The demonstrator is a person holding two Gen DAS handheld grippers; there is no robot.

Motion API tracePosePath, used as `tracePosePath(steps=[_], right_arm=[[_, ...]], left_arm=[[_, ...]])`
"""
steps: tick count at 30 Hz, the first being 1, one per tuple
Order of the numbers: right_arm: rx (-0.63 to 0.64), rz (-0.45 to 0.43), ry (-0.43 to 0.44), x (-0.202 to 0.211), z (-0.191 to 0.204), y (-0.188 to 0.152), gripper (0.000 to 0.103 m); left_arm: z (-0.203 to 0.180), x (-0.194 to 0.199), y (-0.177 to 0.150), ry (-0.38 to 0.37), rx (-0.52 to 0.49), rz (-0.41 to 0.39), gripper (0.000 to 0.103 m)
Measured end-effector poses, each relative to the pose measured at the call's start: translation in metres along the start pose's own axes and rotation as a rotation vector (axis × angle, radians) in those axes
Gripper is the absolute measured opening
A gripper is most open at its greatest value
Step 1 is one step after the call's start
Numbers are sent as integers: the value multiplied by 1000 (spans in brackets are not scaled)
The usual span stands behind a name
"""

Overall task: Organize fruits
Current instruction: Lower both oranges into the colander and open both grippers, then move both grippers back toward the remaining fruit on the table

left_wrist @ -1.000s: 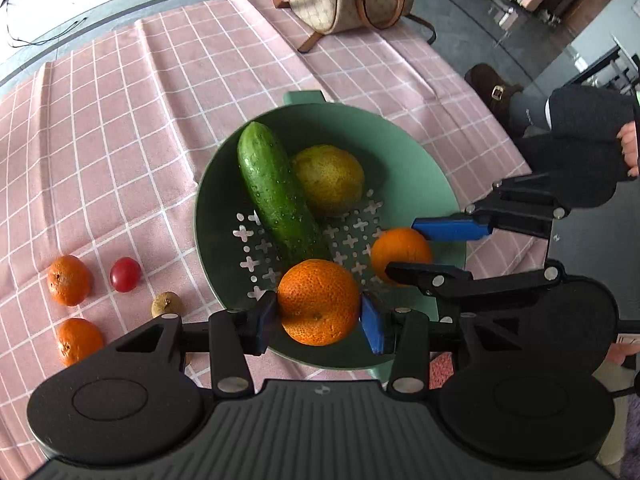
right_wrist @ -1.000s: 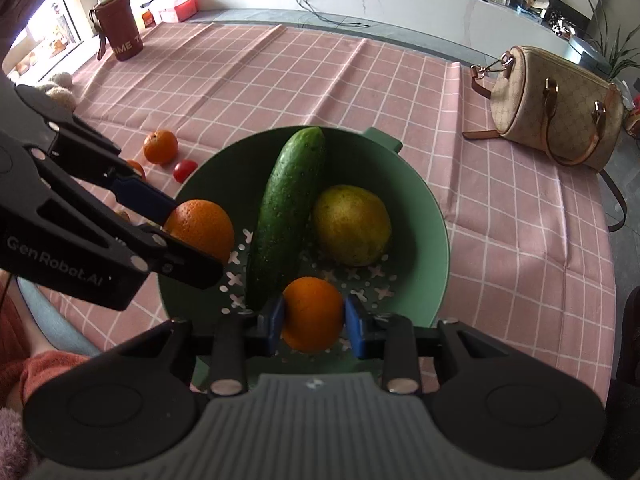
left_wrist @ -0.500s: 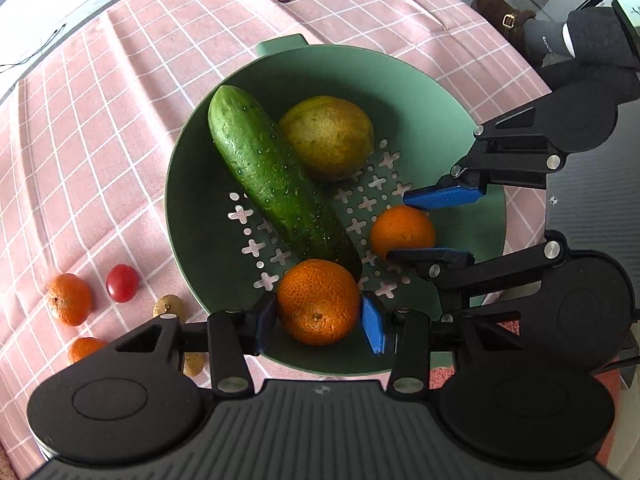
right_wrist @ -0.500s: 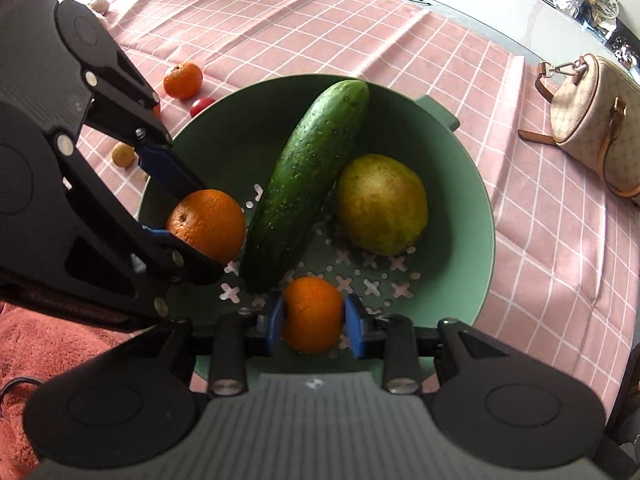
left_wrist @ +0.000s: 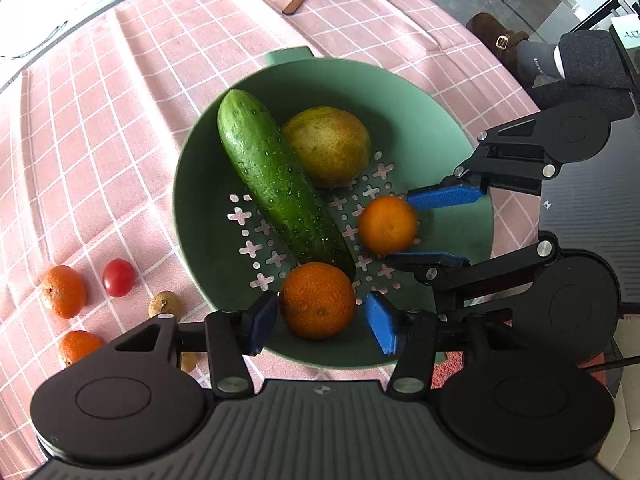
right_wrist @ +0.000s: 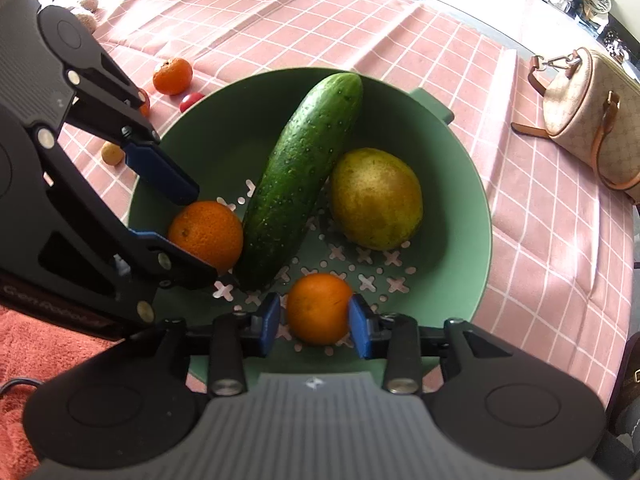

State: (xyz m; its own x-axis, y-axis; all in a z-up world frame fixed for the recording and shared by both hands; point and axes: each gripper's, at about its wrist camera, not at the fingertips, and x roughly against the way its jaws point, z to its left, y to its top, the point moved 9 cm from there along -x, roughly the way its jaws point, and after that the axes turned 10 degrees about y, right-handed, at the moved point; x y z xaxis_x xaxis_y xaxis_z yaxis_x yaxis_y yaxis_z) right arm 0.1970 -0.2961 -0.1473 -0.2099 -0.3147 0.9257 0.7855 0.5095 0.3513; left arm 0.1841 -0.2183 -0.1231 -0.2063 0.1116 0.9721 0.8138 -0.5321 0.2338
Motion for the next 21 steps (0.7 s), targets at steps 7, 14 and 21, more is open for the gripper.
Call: tracePosePath(steps=[7, 14, 21], right_arm=[[-64, -118, -55, 34, 12, 10, 47], [-183, -310, -34, 68, 52, 26, 48], [-262, -495, 38, 67, 110, 45, 48]], left_arm=[[16, 53, -6, 16, 50, -149, 63], [51, 102, -36, 56, 99, -302, 63], [104, 124, -68, 67, 261, -414, 63]])
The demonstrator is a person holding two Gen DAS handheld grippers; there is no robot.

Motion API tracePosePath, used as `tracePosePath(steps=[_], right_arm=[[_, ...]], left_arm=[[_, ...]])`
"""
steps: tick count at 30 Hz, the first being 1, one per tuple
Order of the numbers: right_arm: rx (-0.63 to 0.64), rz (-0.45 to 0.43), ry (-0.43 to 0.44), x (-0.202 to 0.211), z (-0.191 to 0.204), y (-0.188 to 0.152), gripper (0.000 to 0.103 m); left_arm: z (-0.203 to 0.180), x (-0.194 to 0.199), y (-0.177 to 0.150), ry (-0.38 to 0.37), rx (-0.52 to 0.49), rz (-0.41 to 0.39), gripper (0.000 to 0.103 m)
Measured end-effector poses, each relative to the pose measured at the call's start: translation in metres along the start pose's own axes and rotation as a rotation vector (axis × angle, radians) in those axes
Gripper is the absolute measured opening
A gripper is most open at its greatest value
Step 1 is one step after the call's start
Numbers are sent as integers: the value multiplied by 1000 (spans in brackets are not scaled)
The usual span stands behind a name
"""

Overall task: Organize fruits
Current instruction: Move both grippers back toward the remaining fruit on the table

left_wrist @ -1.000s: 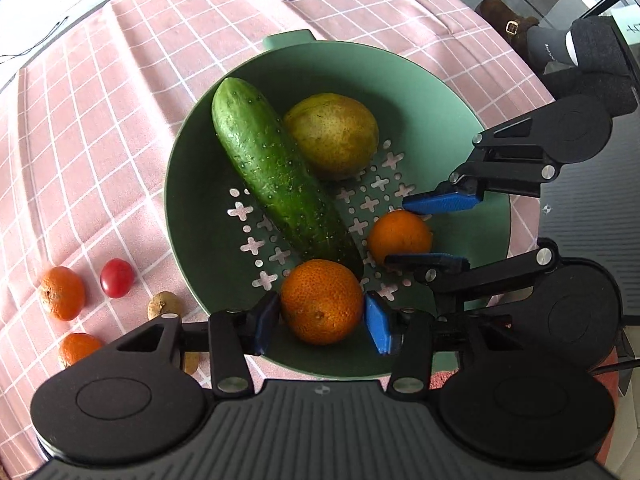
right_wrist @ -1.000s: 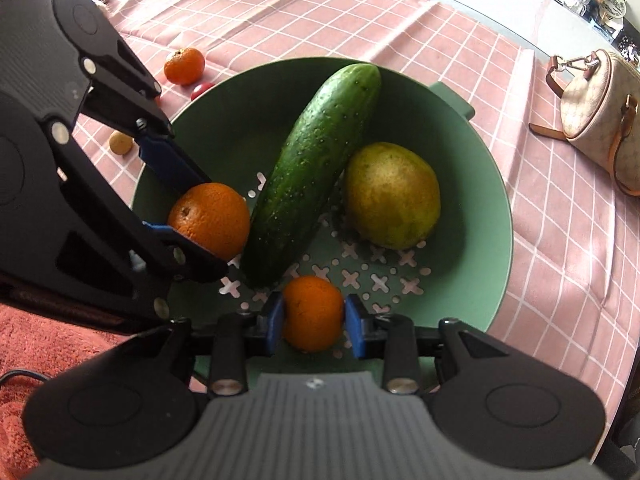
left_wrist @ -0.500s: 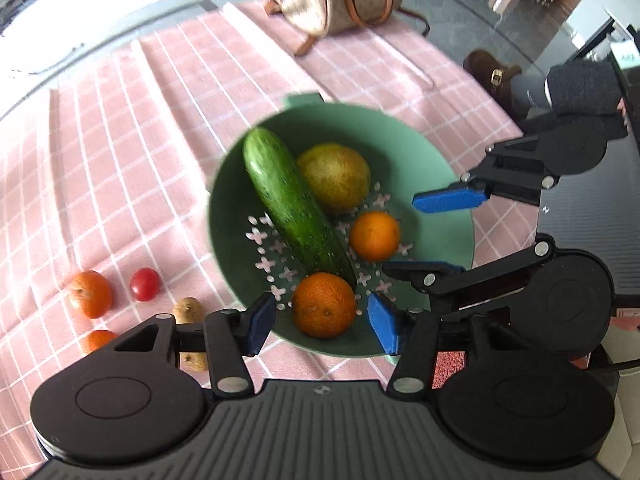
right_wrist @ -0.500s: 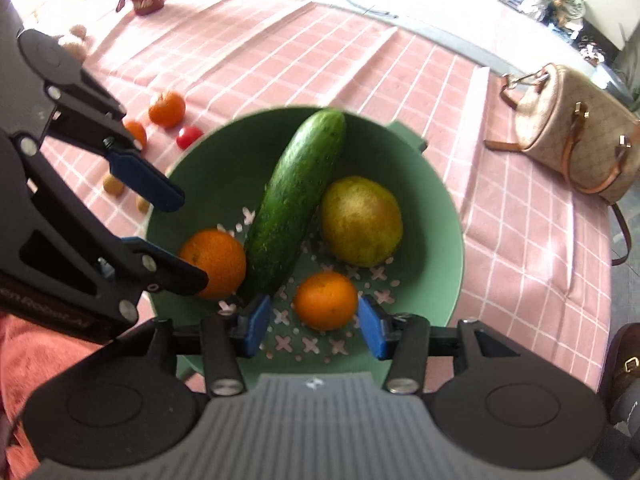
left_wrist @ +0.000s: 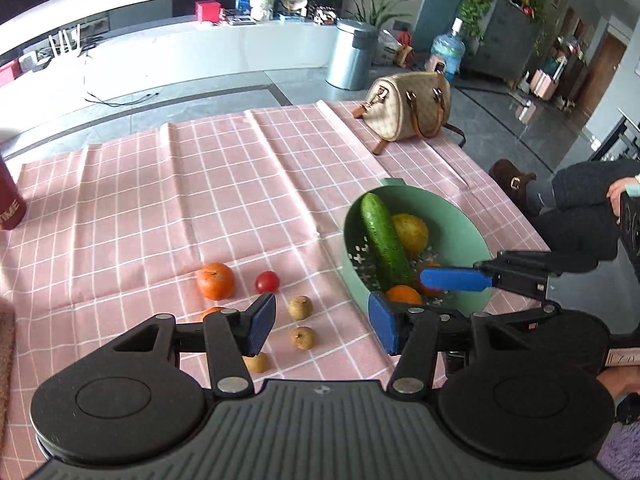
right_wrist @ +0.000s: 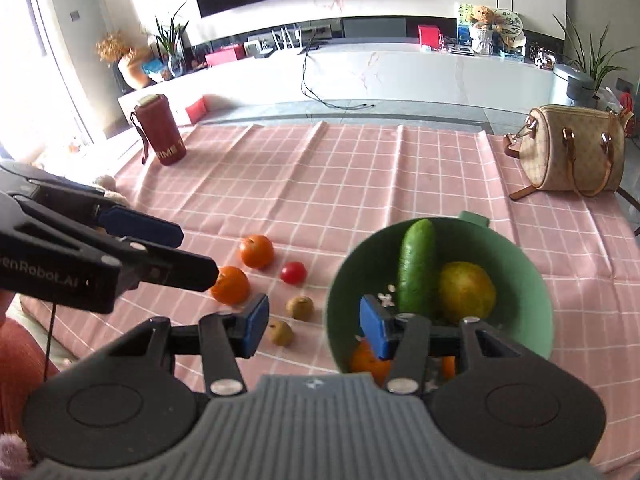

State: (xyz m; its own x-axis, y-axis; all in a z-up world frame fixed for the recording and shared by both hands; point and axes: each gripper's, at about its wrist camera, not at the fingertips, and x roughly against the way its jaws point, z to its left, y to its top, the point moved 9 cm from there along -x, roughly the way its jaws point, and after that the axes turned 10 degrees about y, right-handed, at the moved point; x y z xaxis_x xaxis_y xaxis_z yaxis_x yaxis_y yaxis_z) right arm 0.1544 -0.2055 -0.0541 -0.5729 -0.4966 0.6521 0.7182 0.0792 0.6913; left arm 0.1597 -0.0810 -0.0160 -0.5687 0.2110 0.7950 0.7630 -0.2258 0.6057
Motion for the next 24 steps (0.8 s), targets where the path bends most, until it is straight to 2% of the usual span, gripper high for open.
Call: tracePosePath(steps=[4, 9, 12, 14, 16, 22, 24], right_arm=[[-37, -64, 32, -15, 26, -8, 48], [-43, -112, 0, -33, 52, -23, 47], [-54, -104, -25, -45, 52, -34, 44], [-56, -78, -45, -55, 49, -42, 38], [-64, -59, -63, -62, 45, -47, 34], [-103, -35, -90, -80, 30, -48, 33], [-126, -20, -106, -85, 25, -50, 32]], left_arm=[[28, -3, -14, 28, 60, -10, 63], [45, -13, -35, 46, 86, -37, 63], [50, -21, -46, 59, 77, -77, 63], [53, -28, -53, 54, 88, -101, 63], [56, -37, -59, 50, 100, -102, 63], [63, -61, -67, 83, 98, -100, 63], [67, -67, -68, 72, 117, -92, 63]])
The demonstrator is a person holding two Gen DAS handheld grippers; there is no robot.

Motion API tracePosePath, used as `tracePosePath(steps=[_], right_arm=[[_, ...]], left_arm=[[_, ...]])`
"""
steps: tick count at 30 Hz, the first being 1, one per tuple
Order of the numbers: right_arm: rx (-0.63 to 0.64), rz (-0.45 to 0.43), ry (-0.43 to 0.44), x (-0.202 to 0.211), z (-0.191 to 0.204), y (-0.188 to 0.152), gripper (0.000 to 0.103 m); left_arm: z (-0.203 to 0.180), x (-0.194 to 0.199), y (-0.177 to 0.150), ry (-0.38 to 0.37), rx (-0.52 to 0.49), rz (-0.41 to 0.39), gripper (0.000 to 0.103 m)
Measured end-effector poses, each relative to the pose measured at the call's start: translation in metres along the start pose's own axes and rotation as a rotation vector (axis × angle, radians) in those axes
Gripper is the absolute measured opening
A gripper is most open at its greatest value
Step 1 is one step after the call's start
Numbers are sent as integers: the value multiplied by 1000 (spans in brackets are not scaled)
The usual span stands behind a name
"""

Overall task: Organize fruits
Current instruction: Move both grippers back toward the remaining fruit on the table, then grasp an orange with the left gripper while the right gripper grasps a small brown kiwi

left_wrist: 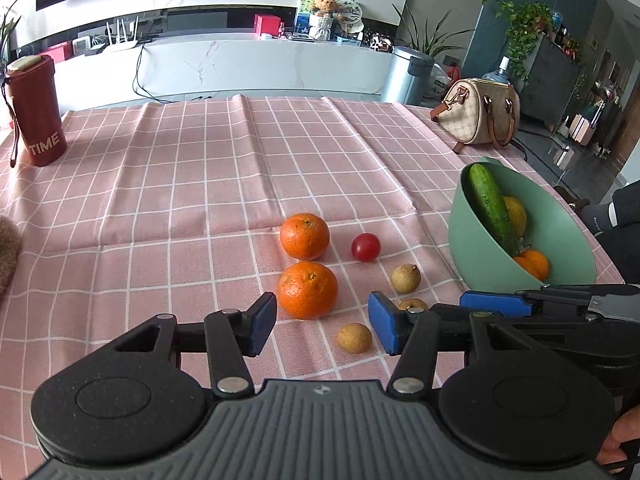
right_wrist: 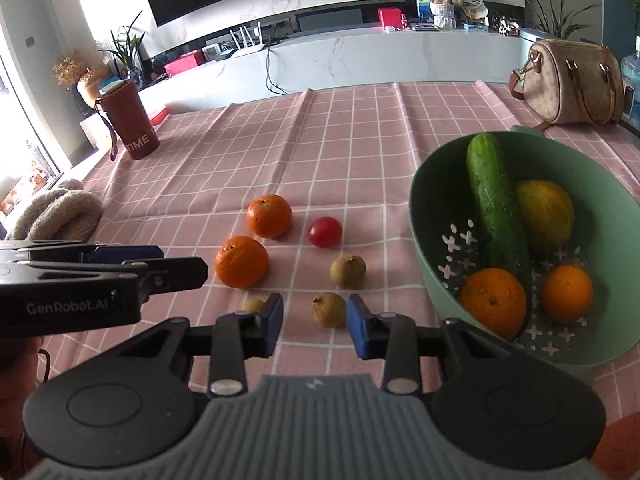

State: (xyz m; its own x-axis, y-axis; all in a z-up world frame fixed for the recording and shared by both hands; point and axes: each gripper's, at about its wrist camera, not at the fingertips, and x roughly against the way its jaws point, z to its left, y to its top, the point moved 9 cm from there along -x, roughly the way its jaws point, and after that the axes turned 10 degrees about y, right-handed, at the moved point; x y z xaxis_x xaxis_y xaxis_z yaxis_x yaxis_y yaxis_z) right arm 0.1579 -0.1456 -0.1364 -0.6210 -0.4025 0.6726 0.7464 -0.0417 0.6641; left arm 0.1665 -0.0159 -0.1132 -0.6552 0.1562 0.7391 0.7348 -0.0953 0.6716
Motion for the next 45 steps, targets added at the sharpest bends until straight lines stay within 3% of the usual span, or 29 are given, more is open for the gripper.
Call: tracePosePath(steps=[4, 11, 23, 33, 37, 45], right_arm=[[-6, 28, -23, -12, -4, 0, 32], [17, 75, -63, -30, -3, -2, 32], [-62, 102, -41, -44, -13, -3, 24], [-86, 104, -23, -48, -16, -4, 21], [-82, 106, -20, -49, -16, -4, 21], [-83, 104, -13, -49, -17, -4, 21]], left_arm=[[4, -11, -2, -18, 32, 21, 63], [2, -30, -7, 8, 3, 51, 63], [0, -51, -3, -6, 30, 75, 63], [-2, -62, -3, 25, -8, 80, 62], [-2, -65, -3, 16, -3, 85, 53], [2, -59, -1, 6, 21, 74, 49]])
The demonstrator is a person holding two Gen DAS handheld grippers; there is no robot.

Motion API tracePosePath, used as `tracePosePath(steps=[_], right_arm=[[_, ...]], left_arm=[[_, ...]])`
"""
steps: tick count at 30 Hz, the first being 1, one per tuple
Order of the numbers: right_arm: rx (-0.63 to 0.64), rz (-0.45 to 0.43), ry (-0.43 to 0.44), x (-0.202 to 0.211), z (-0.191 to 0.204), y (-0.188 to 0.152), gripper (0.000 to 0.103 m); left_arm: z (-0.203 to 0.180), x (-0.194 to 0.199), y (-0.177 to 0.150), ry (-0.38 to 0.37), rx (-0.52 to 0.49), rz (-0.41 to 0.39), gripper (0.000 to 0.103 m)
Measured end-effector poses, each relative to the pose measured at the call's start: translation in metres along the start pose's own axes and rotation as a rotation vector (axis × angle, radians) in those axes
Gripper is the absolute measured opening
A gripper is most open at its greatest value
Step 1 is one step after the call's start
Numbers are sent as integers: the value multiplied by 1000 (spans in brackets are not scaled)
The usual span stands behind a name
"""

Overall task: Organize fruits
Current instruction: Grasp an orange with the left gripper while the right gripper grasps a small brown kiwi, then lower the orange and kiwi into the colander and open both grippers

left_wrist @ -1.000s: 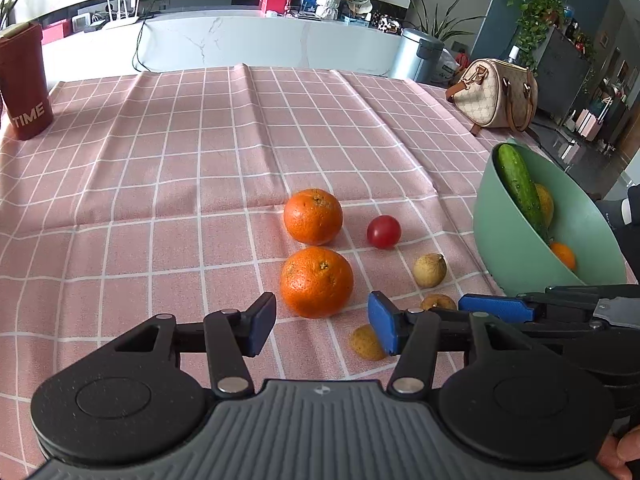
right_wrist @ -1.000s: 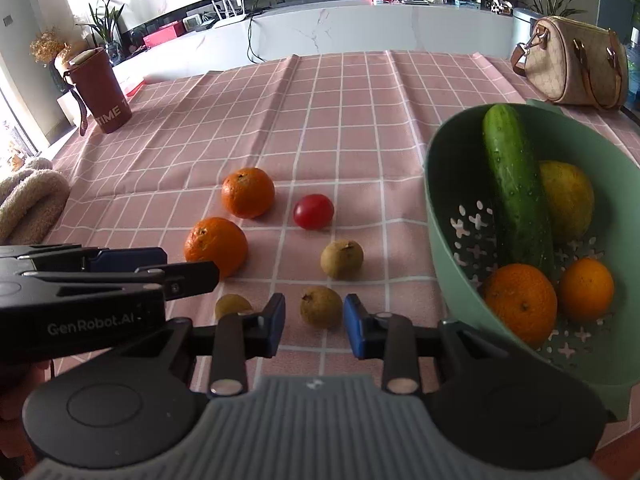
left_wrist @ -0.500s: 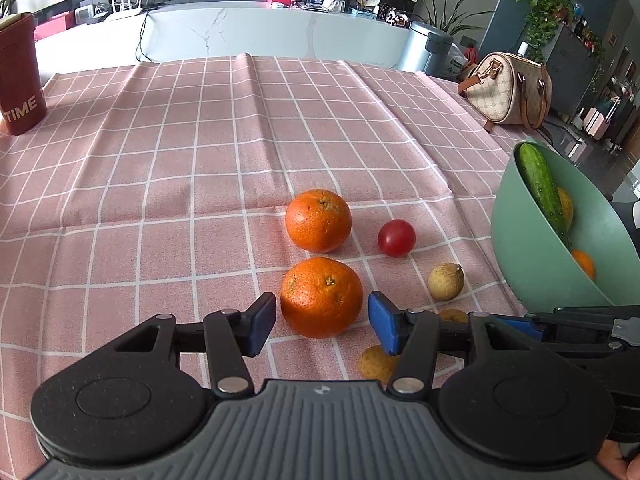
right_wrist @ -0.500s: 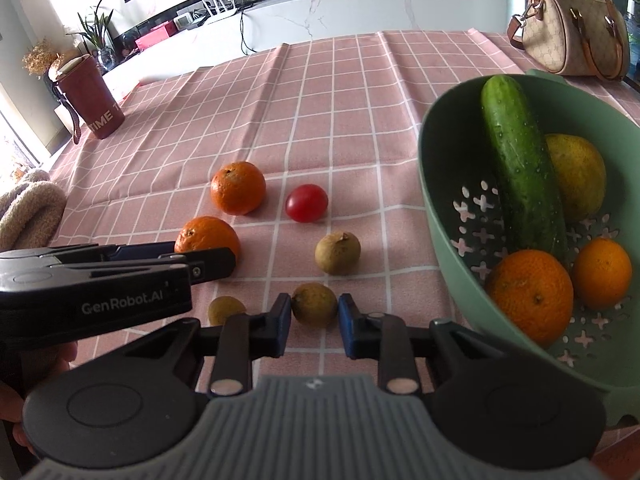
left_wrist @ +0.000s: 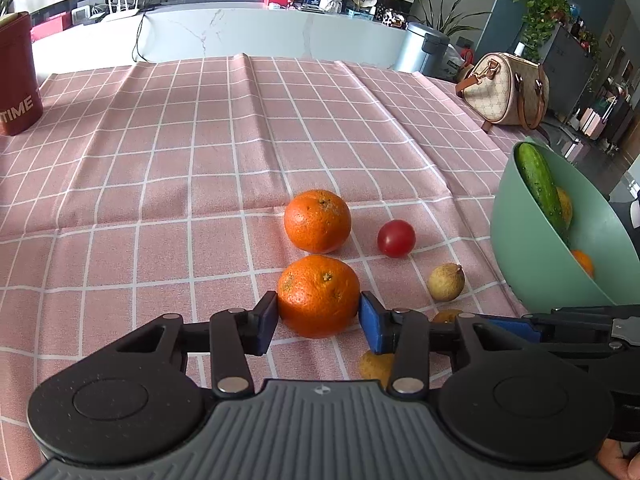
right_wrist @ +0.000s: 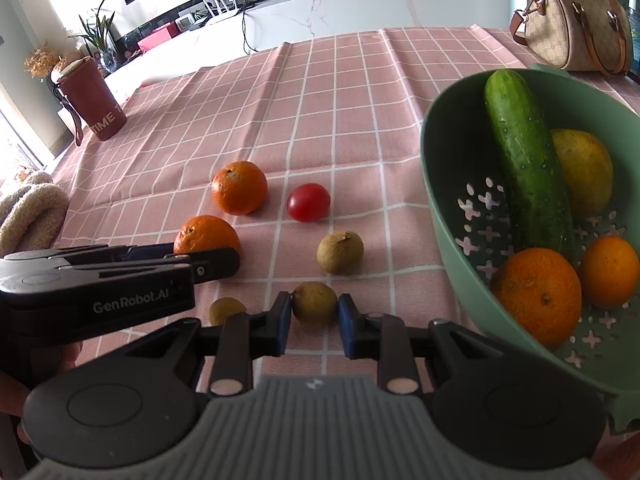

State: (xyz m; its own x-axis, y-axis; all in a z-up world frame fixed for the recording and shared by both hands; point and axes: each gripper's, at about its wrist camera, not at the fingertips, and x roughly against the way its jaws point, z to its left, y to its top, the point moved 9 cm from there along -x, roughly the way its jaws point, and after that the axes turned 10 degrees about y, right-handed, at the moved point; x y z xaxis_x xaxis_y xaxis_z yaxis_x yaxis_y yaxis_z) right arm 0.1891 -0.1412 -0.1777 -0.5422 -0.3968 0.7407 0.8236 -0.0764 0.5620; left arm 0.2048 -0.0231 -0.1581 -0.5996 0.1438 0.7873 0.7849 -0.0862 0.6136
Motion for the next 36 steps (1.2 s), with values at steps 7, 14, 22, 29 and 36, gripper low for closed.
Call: tracePosePath(steps=[7, 14, 22, 29, 36], right_arm=[[30, -54, 54, 16, 11, 2, 21], [73, -97, 126, 53, 28, 10, 21], [112, -89, 109, 123, -14, 39, 21], [126, -4, 64, 152, -79, 34, 21], [220, 139, 88, 159, -109, 36, 21]], left_arm=[[8, 31, 3, 3, 59, -48, 48], [-10, 66, 13, -21, 59, -57, 48], [-73, 101, 36, -106, 25, -46, 48], [-135, 99, 42, -192, -57, 23, 48], [-191, 70, 48, -241, -147, 122, 48]])
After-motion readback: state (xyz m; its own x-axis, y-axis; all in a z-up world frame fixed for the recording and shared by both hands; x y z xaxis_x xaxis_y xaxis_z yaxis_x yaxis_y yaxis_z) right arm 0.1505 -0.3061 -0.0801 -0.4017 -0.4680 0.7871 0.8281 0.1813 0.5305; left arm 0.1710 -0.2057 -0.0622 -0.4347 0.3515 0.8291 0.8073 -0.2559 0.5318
